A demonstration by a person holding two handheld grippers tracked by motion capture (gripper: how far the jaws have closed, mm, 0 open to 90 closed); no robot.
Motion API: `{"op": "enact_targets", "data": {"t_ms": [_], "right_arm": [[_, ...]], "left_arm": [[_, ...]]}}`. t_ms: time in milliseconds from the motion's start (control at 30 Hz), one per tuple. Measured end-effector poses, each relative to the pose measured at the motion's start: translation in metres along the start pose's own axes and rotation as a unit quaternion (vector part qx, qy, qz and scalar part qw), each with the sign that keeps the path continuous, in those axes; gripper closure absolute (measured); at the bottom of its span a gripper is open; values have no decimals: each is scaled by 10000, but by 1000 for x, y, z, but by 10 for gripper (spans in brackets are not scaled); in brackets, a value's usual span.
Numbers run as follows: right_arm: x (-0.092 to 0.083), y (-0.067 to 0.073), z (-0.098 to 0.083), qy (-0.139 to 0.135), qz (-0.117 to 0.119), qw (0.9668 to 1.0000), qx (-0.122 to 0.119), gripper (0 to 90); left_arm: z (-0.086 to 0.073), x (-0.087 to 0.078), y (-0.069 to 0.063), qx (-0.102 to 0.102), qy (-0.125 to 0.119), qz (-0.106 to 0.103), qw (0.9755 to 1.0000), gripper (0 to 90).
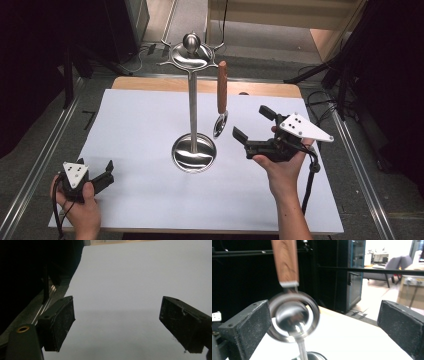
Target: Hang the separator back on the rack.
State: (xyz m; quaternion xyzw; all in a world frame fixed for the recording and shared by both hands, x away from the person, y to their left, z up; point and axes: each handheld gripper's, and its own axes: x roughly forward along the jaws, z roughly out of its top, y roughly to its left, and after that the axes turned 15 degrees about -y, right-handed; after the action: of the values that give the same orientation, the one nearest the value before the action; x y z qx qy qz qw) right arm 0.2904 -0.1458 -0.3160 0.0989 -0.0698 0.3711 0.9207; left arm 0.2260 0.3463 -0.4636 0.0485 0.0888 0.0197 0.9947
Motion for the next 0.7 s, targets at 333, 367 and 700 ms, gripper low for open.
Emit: {"op": "enact_targets", "data": {"t_ms": [333, 367, 700], "right_arm": [[-41, -30, -25, 87, -584, 9983, 3, 0], [-45, -32, -28, 134, -651, 9978, 26, 0], [-81, -53, -58, 323, -1167, 9926, -120, 0]], "left_arm": [[0, -1, 0, 4, -28, -6, 10000, 139], [0, -1, 0, 2, -29, 2, 10000, 138], [0, -2, -1, 5, -57, 21, 10000, 139]]}}
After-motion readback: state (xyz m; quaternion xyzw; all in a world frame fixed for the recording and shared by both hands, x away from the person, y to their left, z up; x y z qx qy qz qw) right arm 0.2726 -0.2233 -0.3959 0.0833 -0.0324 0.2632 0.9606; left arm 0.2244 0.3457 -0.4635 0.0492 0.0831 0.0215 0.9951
